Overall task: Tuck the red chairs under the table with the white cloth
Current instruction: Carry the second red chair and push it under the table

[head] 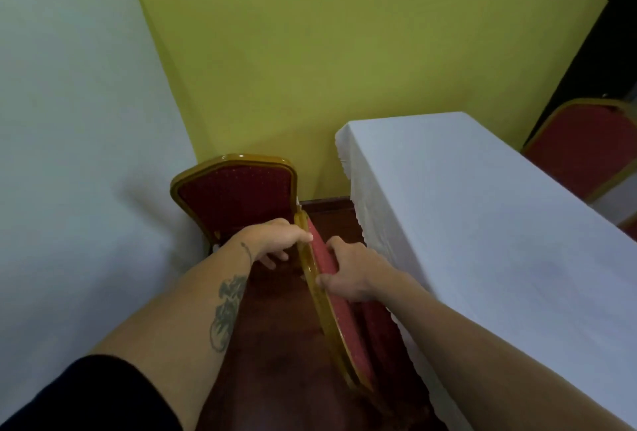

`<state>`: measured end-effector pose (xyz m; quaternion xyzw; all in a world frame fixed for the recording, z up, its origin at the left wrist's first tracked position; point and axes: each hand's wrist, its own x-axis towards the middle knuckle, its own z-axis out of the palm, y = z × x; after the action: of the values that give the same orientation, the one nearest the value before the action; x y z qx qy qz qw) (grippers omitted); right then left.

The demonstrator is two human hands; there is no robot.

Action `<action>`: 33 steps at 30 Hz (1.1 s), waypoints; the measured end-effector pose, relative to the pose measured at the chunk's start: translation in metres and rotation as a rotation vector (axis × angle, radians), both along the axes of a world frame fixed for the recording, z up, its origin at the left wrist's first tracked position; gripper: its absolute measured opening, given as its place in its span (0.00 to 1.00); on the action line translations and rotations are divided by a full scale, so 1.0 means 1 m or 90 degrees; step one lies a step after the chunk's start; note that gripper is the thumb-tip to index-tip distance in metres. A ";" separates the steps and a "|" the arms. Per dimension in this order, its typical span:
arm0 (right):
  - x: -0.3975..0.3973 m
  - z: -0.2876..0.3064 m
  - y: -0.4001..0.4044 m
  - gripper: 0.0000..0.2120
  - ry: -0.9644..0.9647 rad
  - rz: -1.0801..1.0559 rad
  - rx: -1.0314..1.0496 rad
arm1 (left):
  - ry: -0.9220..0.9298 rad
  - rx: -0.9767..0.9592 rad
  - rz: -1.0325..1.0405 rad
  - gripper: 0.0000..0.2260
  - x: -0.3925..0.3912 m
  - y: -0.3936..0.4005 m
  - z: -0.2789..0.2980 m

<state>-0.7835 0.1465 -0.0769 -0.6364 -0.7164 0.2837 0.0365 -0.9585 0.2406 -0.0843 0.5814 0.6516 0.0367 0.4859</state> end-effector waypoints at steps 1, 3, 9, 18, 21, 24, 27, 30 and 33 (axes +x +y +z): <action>-0.001 0.006 0.009 0.32 0.008 0.001 0.009 | 0.009 0.028 -0.011 0.17 -0.006 0.010 0.008; -0.006 0.016 0.028 0.33 -0.005 0.005 0.037 | 0.024 0.094 -0.023 0.10 -0.019 0.032 0.023; -0.034 0.031 0.105 0.34 -0.022 0.018 0.085 | 0.112 0.272 -0.035 0.18 -0.067 0.107 0.045; -0.100 0.022 0.251 0.37 -0.075 0.000 0.055 | 0.264 0.317 -0.098 0.29 -0.130 0.232 0.016; -0.124 0.013 0.293 0.37 -0.114 0.007 0.046 | 0.372 0.310 -0.147 0.27 -0.145 0.265 0.000; -0.144 0.003 0.330 0.38 -0.153 0.022 0.041 | 0.330 0.297 -0.152 0.17 -0.159 0.291 -0.019; -0.157 -0.009 0.358 0.41 -0.167 0.041 0.030 | 0.266 0.279 -0.151 0.16 -0.164 0.308 -0.027; -0.160 -0.022 0.375 0.41 -0.171 0.055 0.005 | 0.217 0.242 -0.180 0.18 -0.168 0.315 -0.029; -0.157 -0.031 0.385 0.32 -0.148 0.032 0.007 | 0.188 0.238 -0.189 0.16 -0.172 0.319 -0.032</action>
<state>-0.9405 0.5311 -0.1082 -0.6466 -0.7330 0.2050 -0.0507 -1.1308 0.5594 -0.1161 0.7488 0.6052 -0.0005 0.2702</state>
